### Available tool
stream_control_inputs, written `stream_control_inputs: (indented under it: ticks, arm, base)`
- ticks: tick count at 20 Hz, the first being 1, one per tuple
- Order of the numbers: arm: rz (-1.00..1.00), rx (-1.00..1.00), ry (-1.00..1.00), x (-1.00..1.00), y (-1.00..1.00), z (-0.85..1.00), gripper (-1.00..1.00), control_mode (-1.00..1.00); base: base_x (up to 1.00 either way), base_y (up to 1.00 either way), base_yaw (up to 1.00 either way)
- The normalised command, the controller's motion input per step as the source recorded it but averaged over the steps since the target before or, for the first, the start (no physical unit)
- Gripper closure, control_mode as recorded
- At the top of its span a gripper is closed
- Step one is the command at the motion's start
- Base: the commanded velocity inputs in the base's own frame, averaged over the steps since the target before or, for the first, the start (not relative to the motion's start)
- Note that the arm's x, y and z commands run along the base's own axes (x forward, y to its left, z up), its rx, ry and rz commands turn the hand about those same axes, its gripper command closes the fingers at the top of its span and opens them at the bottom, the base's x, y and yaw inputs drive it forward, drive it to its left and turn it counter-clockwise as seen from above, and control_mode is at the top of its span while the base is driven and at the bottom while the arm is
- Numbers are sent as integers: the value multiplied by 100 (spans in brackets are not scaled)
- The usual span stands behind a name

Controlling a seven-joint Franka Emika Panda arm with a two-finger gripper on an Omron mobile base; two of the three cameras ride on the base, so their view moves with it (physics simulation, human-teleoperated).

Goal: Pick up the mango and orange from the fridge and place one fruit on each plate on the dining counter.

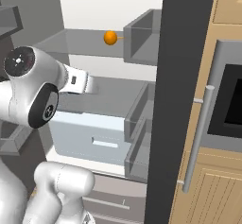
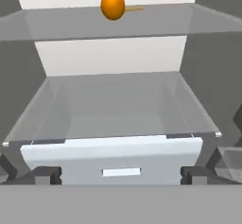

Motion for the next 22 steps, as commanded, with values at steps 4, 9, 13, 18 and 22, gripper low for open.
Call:
stream_control_inputs:
  ticks: [4,9,13,18,22]
  arm:
    - [-8,-15,14,76,2,97,-100,-100]
    - [0,0,11,100,-25,5,-100,-100]
    - [-2,0,12,100,-12,0,-100,-100]
    - [0,0,7,100,0,0,-100,-100]
    - [0,0,-1,87,0,0,-100,-100]
  base:
    - [0,0,0]
    - [0,0,0]
    - [0,0,0]
    - [0,0,0]
    - [0,0,0]
